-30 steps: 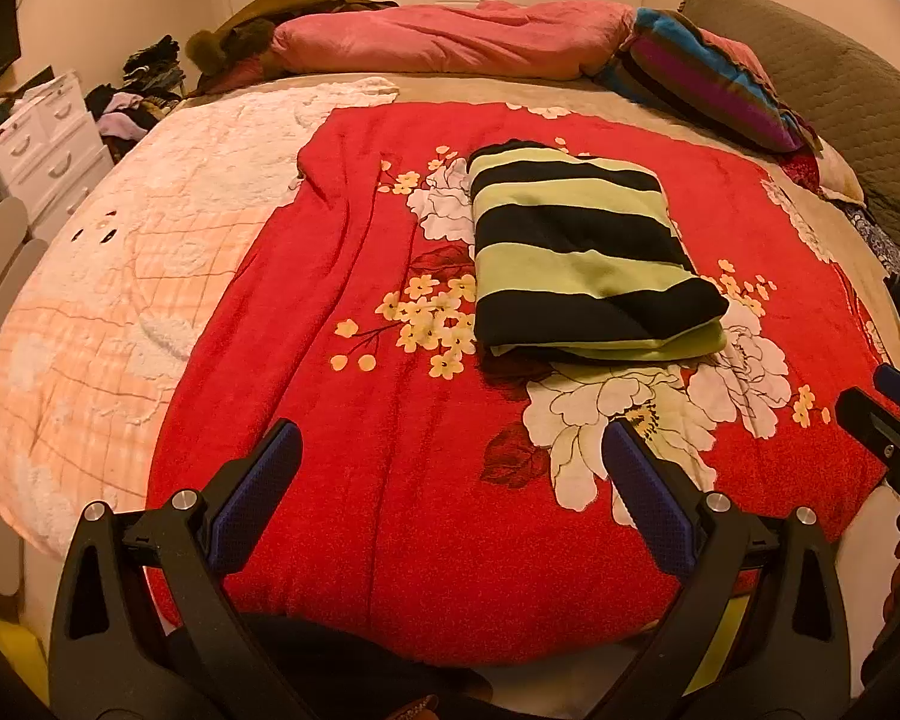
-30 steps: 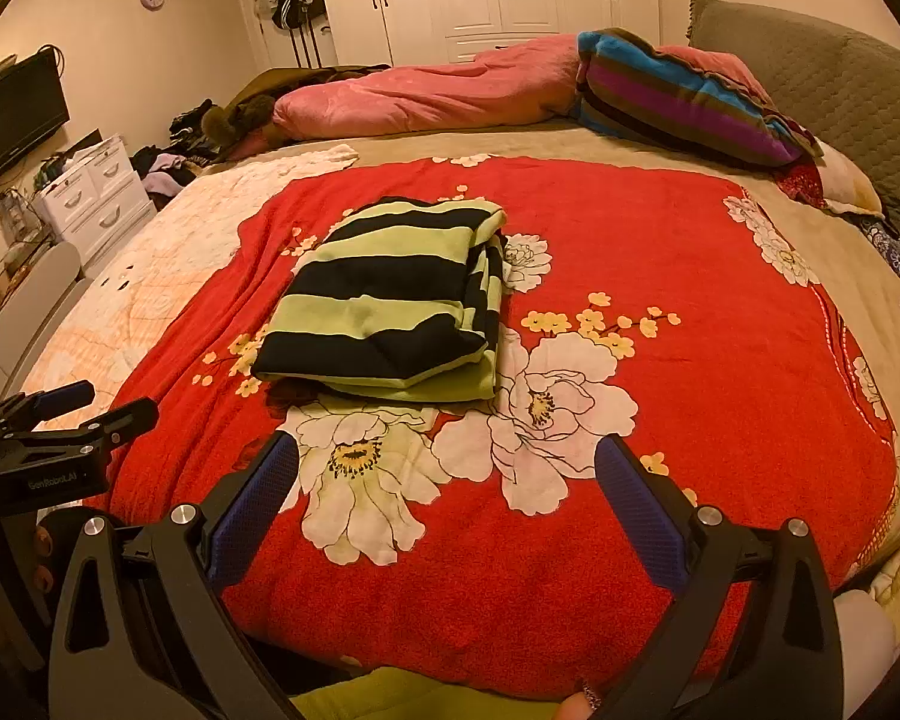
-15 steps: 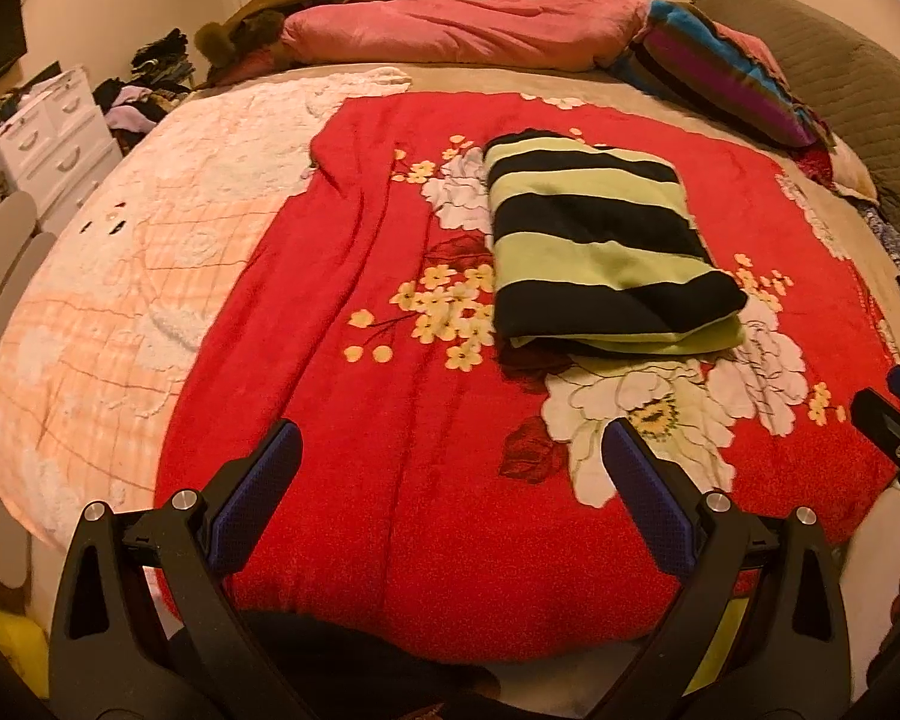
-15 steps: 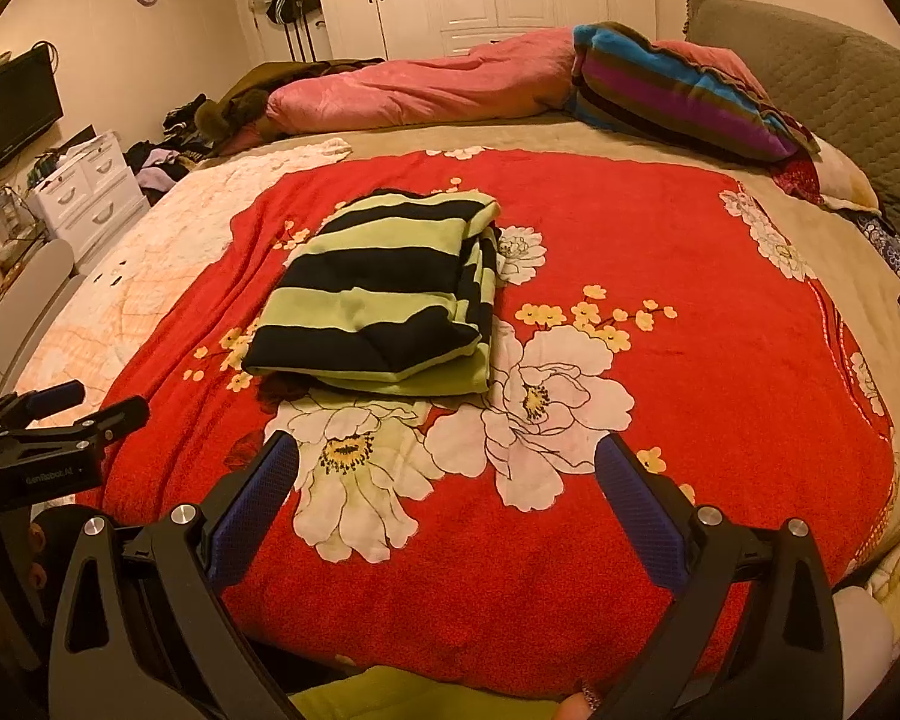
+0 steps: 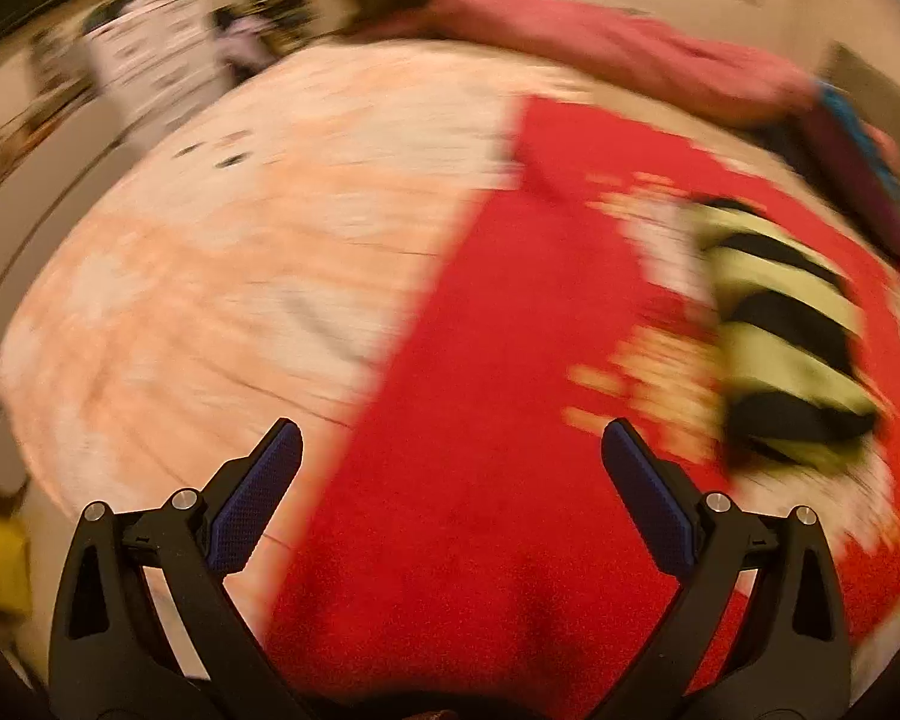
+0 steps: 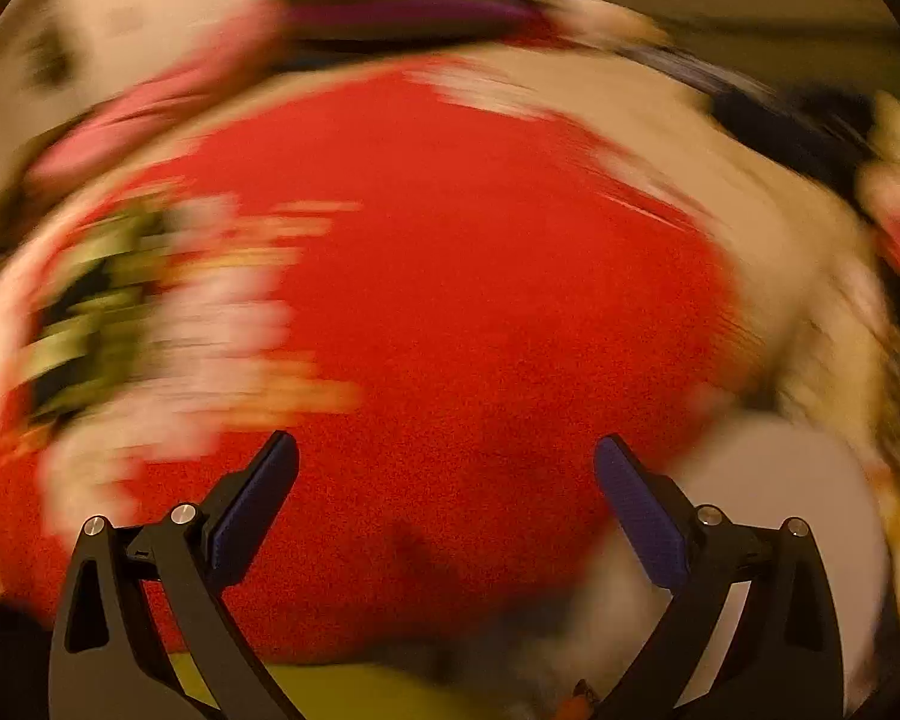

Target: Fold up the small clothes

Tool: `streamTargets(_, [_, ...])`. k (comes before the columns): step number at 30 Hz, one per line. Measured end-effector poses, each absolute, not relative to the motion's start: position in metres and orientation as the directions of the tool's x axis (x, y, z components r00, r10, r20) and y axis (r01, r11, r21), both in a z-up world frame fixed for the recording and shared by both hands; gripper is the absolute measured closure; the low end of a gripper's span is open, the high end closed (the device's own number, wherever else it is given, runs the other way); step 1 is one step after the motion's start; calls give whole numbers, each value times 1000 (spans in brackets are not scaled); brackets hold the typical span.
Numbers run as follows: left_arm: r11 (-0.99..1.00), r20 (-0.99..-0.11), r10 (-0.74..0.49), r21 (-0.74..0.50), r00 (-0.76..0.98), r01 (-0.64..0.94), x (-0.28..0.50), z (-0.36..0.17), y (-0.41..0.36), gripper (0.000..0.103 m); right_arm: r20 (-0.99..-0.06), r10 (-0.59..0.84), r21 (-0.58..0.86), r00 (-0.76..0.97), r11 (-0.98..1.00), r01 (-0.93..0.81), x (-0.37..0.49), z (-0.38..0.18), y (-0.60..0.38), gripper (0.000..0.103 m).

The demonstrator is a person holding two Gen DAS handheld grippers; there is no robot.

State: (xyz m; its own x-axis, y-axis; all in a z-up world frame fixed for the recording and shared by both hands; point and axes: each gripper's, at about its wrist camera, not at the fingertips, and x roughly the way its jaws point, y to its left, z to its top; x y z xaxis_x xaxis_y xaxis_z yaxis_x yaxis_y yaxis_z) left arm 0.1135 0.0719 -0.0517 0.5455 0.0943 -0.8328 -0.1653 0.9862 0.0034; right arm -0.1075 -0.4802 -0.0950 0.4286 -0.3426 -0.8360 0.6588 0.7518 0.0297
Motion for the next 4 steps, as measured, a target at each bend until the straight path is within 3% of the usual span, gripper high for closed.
streamTargets(4, [932, -841, 281, 124, 462, -342, 166, -79, 164, 9, -837, -529, -132, 139, 442, 887, -195, -141, -583, 4])
